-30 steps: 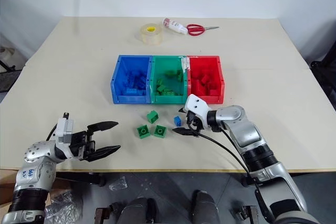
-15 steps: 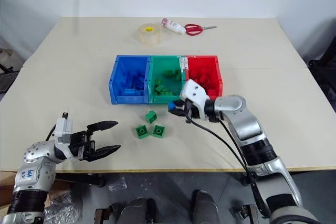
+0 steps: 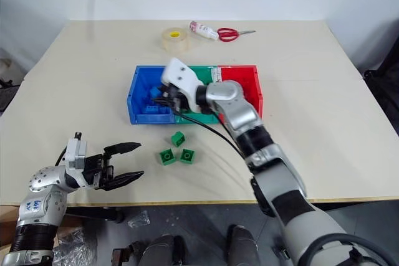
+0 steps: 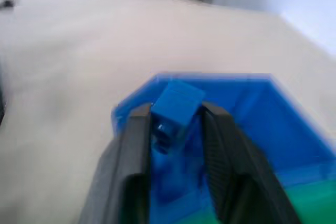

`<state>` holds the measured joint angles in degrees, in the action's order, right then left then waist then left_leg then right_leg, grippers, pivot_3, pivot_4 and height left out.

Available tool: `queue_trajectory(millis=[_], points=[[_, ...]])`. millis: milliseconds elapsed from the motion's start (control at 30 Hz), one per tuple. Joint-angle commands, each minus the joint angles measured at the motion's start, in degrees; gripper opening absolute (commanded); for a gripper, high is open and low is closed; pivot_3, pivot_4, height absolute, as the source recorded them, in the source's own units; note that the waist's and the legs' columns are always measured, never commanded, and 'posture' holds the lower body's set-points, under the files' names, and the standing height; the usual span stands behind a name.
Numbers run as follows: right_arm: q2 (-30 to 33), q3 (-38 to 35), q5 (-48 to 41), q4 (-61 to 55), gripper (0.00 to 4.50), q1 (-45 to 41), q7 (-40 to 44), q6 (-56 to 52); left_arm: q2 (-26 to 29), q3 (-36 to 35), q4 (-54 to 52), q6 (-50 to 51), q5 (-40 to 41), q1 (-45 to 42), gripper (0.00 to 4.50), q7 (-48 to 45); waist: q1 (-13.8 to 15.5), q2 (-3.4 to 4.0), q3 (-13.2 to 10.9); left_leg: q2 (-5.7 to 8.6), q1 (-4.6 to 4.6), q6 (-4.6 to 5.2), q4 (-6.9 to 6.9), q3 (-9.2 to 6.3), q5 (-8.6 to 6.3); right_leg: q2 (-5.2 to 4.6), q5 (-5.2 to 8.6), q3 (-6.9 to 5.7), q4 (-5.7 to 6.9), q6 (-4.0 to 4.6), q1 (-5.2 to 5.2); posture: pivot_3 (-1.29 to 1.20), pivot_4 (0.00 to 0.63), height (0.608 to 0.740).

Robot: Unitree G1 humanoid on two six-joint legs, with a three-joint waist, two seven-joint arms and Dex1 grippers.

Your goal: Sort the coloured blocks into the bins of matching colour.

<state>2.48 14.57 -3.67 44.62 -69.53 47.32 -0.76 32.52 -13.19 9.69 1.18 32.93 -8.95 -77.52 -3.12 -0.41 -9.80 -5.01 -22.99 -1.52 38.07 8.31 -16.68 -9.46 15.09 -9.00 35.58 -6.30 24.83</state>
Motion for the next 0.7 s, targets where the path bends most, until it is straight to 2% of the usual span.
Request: queue_trajectory(millis=[33, 200, 300, 467, 600, 700], points=[[-0.4, -2.4, 0.6, 3.6, 2.77, -1.7, -2.0, 5.5, 0.0, -0.6, -1.8, -0.6, 0.9, 0.5, 4.50, 0.1, 0.1, -0.02, 0.0, 0.00, 0.00, 0.00, 0.00, -0.01, 0.00, 0.00, 0.00, 0.00, -0.02, 0.00, -0.02, 0.00, 0.150, 0.740], [2.1, -2.6, -0.5, -2.2, 4.47, 3.1, 3.5, 5.9, 0.1, -0.6, -1.6, -0.7, 0.9, 0.6, 4.50, 0.1, 0.0, -0.02, 0.0, 0.00, -0.03, 0.02, 0.00, -0.02, -0.02, 0.00, 0.00, -0.01, -0.07, -0.01, -0.03, 0.00, 0.150, 0.740], [5.6, -2.4, -1.7, -9.6, 4.47, 8.0, 7.7, 3.3, 0.0, -0.4, -1.2, -0.7, 0.9, 0.3, 4.50, 0.0, 0.0, -0.02, 0.0, 0.00, -0.04, 0.01, 0.01, -0.02, -0.01, 0.00, 0.00, 0.00, -0.06, -0.01, -0.02, 0.00, 0.150, 0.740], [15.8, -2.2, -6.9, -29.4, 4.47, 20.5, 18.1, -5.3, 0.1, 0.1, 0.3, -0.6, 0.7, -0.8, 4.50, -0.5, 0.2, -0.02, 0.0, 0.00, -0.05, 0.02, 0.02, -0.03, -0.02, 0.00, 0.00, 0.00, -0.08, -0.01, -0.03, 0.00, 0.150, 0.740], [26.3, -4.2, -12.2, -41.2, 4.47, 29.6, 24.6, -13.6, 0.8, 0.5, 1.1, 0.9, 0.2, -1.2, 4.50, 0.0, 0.4, -0.01, 0.0, 0.00, -0.03, 0.02, 0.02, -0.03, -0.02, 0.00, 0.00, 0.00, -0.06, -0.01, -0.03, 0.00, 0.150, 0.740], [33.4, -6.8, -15.6, -46.2, 4.47, 35.7, 28.3, -16.1, 1.9, 0.1, 1.1, 1.6, -0.1, -0.5, 4.50, 0.1, 0.7, -0.02, 0.0, 0.00, -0.02, 0.04, 0.03, -0.02, -0.05, 0.00, 0.00, 0.01, -0.09, -0.01, -0.02, 0.00, 0.150, 0.740]])
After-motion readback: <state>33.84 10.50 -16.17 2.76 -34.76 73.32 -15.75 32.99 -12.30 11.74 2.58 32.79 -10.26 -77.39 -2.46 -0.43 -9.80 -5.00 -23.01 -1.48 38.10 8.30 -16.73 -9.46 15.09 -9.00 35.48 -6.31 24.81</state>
